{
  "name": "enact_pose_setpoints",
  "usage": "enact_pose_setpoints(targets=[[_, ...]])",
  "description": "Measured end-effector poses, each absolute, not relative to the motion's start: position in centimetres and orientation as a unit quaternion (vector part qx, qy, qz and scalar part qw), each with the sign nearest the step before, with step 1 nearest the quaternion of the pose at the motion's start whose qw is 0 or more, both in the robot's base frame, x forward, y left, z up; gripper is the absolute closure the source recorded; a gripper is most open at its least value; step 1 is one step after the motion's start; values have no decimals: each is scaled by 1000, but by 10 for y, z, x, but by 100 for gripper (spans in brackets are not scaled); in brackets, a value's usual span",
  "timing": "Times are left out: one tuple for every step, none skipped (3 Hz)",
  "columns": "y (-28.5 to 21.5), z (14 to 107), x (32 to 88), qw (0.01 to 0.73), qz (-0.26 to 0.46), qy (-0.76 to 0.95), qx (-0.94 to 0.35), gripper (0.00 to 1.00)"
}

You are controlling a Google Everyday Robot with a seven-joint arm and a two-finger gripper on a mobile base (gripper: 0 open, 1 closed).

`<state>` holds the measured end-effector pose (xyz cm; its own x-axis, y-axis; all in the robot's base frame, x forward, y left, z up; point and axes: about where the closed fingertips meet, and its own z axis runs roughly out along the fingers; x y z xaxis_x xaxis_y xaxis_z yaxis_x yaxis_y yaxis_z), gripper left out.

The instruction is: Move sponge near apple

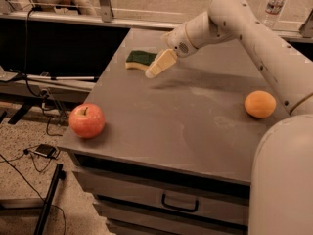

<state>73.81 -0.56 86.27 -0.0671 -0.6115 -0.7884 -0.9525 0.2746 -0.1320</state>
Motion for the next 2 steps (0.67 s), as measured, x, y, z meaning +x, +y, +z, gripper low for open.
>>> enact_pose_setpoints(targets=[[-2,854,738,381,223,699,-563,18],[5,847,736,367,229,701,-567,51]])
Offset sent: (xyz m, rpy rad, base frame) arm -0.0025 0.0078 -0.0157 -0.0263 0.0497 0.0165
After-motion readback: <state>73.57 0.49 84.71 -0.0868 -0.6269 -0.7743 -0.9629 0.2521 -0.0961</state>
